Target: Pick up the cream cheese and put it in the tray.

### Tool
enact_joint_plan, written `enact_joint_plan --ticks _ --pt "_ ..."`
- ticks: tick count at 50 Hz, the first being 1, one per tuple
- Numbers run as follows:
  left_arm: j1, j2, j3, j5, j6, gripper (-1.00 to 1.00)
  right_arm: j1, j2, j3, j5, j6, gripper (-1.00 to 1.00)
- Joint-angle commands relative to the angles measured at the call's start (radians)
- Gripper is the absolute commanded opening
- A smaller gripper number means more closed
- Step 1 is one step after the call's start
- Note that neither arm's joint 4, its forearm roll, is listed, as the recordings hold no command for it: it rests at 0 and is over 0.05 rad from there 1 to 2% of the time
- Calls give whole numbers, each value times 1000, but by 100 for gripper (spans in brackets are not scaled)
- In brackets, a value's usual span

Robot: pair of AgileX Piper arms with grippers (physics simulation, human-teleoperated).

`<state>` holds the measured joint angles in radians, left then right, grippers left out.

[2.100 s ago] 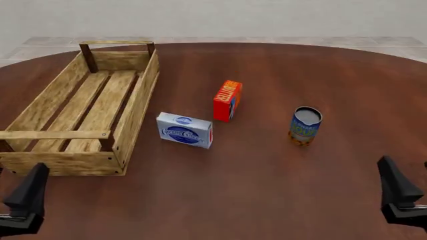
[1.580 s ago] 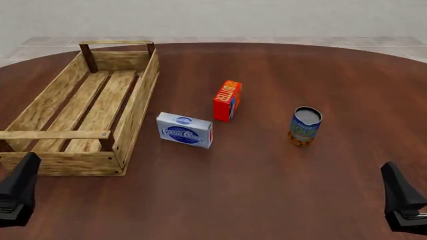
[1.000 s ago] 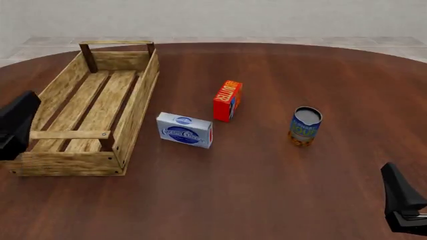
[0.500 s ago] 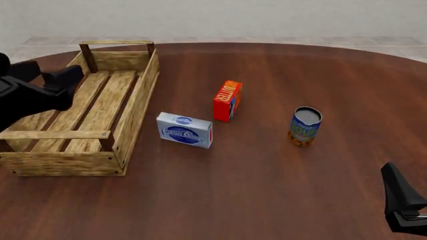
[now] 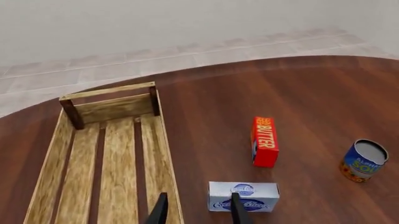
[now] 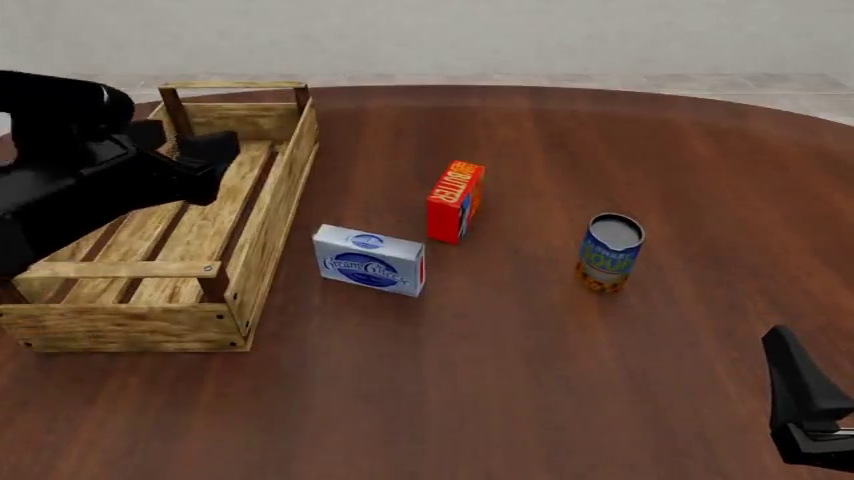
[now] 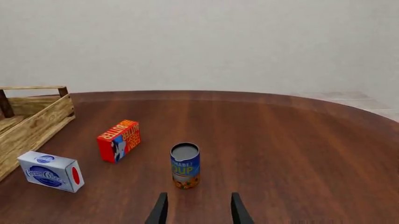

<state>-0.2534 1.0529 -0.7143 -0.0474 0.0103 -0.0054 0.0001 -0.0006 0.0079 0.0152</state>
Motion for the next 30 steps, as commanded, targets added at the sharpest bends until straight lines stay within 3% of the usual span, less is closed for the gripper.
enact_joint_plan --ticks 1,7,12,15,19,23,30 --pt "-48 78 -91 13 3 100 -1 0 0 1 -1 100" --pt "-64 147 -195 59 68 100 -1 0 0 2 -2 100" --pt "-96 192 -291 115 64 100 -1 0 0 3 -2 100" --pt "-84 217 -340 135 107 100 -1 0 0 4 -2 100" --pt "-83 241 -389 168 111 100 -1 0 0 4 -3 100" --pt "-160 272 -449 236 139 100 -2 0 0 2 -3 100" --pt "-109 342 -553 316 222 100 -1 0 0 3 -3 100"
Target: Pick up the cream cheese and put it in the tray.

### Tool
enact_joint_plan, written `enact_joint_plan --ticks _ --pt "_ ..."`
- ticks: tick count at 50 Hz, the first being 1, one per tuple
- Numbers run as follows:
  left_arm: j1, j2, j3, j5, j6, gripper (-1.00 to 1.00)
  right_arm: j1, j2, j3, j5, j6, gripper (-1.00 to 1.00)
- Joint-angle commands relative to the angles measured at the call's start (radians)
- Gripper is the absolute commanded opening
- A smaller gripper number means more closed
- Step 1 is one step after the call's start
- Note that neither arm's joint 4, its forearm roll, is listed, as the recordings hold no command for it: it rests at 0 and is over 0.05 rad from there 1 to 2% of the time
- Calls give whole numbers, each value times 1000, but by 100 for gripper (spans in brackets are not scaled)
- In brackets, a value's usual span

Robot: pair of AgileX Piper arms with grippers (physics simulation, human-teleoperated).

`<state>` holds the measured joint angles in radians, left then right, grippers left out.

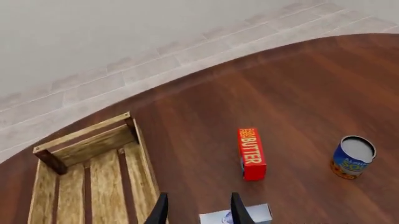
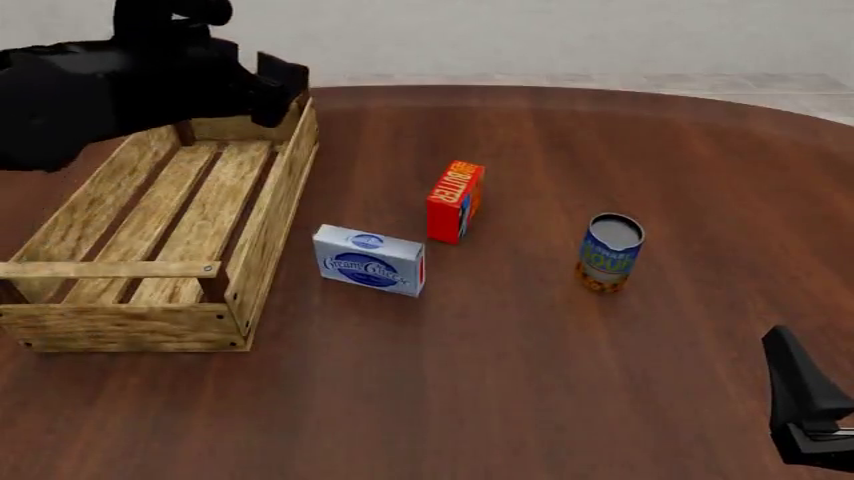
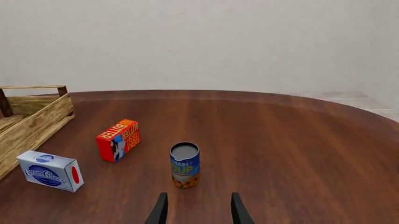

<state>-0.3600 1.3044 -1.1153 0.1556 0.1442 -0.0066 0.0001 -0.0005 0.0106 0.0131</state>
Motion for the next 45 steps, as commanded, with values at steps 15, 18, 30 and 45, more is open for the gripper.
enact_joint_plan --ticks 15,18,30,45 --pt "3 166 -317 307 277 100 0 0 0 1 1 100" --pt "7 180 -351 344 314 100 0 0 0 1 2 100" --pt "4 215 -440 440 419 100 -1 0 0 1 2 100" --pt "-107 212 -386 517 585 100 0 0 0 3 2 100"
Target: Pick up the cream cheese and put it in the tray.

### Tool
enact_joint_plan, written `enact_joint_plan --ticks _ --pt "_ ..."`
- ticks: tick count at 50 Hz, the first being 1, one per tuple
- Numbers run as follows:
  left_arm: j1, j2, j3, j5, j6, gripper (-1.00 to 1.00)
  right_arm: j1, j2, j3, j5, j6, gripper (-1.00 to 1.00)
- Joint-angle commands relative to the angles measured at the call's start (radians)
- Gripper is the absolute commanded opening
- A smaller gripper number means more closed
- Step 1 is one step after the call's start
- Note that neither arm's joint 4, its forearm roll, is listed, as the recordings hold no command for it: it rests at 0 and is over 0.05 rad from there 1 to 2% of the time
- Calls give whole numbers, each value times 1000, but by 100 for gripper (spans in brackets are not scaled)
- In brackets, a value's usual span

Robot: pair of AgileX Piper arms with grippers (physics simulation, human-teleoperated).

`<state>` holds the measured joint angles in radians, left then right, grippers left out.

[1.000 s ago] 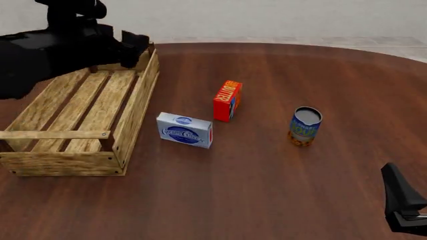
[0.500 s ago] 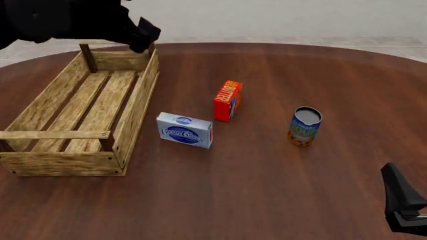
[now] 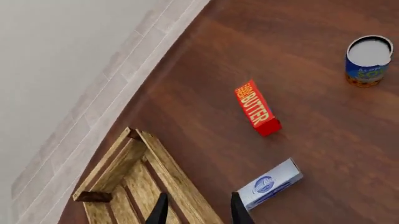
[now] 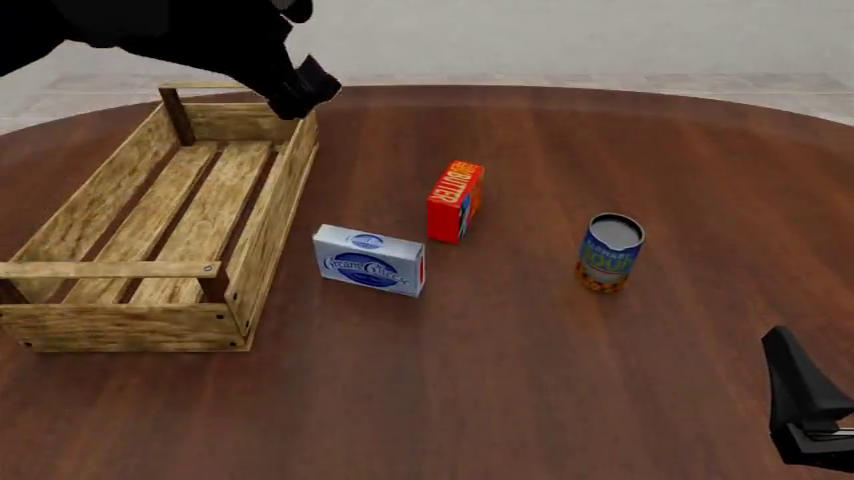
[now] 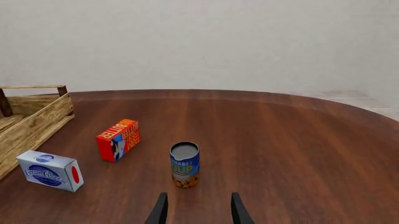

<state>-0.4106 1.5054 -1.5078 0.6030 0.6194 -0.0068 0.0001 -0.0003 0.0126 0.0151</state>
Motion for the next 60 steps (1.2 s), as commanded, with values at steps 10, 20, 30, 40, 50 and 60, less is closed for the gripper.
enact_joint_plan --ticks 10,20,30,40,50,60 --pt "-89 23 -3 159 237 100 1 0 0 0 -2 100" --pt "-53 48 37 138 353 100 8 0 0 3 -21 100" --pt "-133 59 -56 252 372 100 4 0 -1 2 -18 100" --pt "-165 72 -65 320 429 100 1 0 -1 4 -13 100" --pt "-153 80 -53 383 485 100 -1 0 0 1 -9 100" --pt "-182 61 8 408 472 100 -1 0 0 0 -10 100"
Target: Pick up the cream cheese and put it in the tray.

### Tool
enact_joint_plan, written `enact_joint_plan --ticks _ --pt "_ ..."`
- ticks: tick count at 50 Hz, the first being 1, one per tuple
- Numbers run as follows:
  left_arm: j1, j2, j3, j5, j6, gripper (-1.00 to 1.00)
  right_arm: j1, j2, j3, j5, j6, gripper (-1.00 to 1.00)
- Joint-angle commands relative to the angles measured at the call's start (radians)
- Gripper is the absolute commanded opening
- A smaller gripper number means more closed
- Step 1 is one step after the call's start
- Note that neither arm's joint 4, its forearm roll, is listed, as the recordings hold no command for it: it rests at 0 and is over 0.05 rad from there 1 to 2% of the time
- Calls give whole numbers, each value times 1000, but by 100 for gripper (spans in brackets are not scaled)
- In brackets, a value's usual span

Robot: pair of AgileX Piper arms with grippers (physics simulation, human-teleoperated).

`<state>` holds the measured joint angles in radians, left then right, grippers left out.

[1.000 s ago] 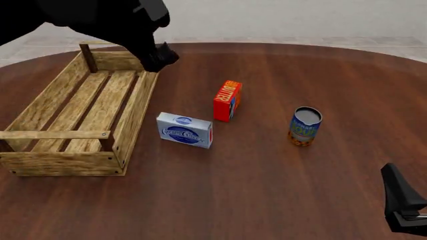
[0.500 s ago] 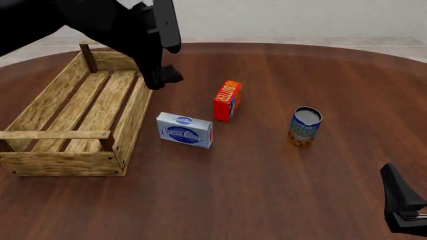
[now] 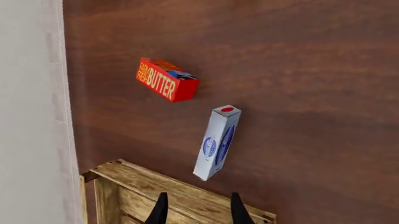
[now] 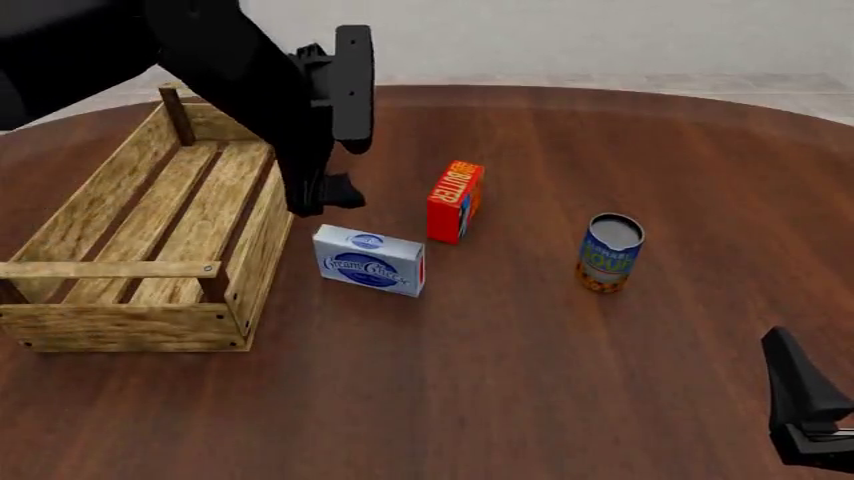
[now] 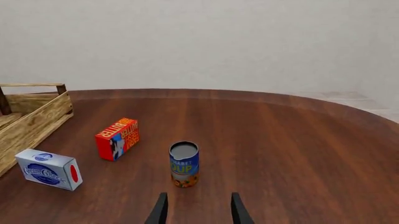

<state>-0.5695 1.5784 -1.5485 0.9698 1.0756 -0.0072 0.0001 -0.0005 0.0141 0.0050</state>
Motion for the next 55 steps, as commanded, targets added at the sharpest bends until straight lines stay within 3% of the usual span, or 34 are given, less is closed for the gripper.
enact_joint_plan --ticks 1,8,19,23,40,55 --pt "-30 -18 60 52 11 100 -1 0 0 -1 0 100" --pt "-9 -13 79 43 28 100 -1 0 0 0 1 100" --pt "-34 -28 141 11 -8 100 -1 0 0 0 2 100" --pt "8 -8 155 -29 25 100 -1 0 0 -1 1 100" --pt "30 33 155 -90 40 100 -2 0 0 -1 4 100" --pt "76 67 179 -171 117 100 -2 0 0 -1 6 100"
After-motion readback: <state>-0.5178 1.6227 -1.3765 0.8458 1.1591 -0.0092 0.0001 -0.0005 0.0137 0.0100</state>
